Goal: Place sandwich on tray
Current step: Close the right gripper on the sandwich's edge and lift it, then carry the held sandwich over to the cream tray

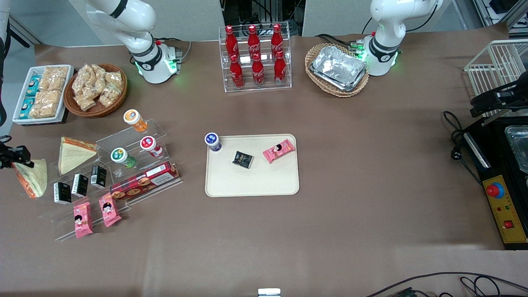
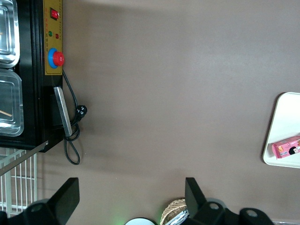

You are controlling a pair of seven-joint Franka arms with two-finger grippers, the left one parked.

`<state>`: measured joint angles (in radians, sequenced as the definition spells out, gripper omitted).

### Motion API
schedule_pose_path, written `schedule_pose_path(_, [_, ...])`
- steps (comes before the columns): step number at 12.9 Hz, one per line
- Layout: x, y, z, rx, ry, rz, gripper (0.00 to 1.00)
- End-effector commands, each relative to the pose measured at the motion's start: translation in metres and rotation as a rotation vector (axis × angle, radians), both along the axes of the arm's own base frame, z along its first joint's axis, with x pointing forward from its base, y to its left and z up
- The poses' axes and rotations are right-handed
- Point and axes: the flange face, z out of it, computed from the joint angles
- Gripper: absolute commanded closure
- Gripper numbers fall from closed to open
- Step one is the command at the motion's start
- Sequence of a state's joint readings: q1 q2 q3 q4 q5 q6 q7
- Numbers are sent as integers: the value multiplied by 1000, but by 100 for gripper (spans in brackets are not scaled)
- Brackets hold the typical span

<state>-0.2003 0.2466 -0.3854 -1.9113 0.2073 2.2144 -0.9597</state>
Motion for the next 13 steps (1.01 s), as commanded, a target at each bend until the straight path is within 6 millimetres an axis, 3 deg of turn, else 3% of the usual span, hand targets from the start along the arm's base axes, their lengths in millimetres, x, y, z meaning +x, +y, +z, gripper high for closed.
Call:
schedule_pose_path(1, [11, 18, 62, 18, -61, -25, 100])
schedule_pose_path(3, [19, 33, 113, 17, -11, -112, 100])
schedule_pose_path(5, [38, 84, 147, 3, 52, -188, 100])
schedule_pose_path(8, [48, 163, 171, 60, 93, -378, 100])
schedule_pose_path(11, [62, 279, 174, 75, 141, -561, 100])
schedule_pose_path(13, [62, 368, 171, 72, 156, -683, 100])
